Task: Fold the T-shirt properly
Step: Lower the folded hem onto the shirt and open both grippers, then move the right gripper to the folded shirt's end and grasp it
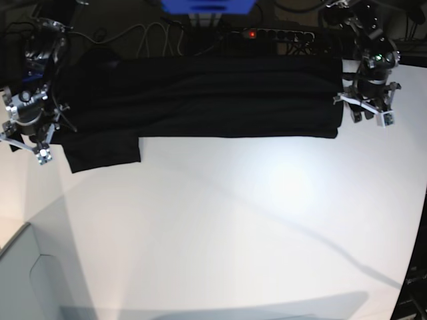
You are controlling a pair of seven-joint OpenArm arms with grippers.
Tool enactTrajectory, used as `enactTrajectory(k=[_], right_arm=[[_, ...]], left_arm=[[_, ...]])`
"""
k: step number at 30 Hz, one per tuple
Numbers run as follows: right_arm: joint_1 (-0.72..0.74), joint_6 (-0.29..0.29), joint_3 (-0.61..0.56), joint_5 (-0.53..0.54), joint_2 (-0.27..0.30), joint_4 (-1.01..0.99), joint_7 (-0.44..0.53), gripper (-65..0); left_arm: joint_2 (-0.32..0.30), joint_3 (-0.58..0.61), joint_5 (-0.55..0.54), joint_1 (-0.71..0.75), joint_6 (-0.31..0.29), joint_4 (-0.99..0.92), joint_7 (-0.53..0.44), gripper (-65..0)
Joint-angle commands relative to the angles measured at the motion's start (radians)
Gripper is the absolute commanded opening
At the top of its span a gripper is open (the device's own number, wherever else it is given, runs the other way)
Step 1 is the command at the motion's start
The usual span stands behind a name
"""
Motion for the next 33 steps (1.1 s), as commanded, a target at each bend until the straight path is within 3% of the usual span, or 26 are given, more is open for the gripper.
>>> enactTrajectory(k=[1,7,10,13,17,24,33], right_arm=[[0.002,-0.006,-0.003,-0.004,0.016,0.014,0.010,-34.8],[0.041,-0.003,0.012,0.022,-0.007,0.022,0.038,-34.8],[0.101,0.015,0.009,0.139,-0.021,-0.031,0.061,-34.8],[0.179,0.015,0.009,0.228,-0.021,-0.141,0.024,-34.8],[0.314,0.015,0.014,0.301,0.005,-0.377,-0.068,-34.8],[0.398,0.015,0.009,0.409,0.066,-0.614,-0.071,-34.8],[0.432,0.015,-0.045,0.424,0.065,-0.735,-0.069,-34.8]], left_arm=[[-0.012,-0.005,-0.006,-0.003,0.001,0.018,-0.019,-44.7],[-0.012,-0.004,-0.008,-0.005,0.001,0.015,-0.024,-44.6],[-0.012,-0.004,-0.008,-0.006,0.001,0.015,-0.021,-44.5],[-0.012,-0.004,-0.008,-0.006,0.001,0.015,-0.019,-44.4],[-0.012,-0.004,-0.008,-0.006,0.001,0.002,-0.023,-44.4],[-0.012,-0.010,-0.008,-0.005,0.001,0.001,-0.023,-44.4],[-0.012,-0.008,-0.008,-0.006,0.001,0.001,-0.016,-44.4]])
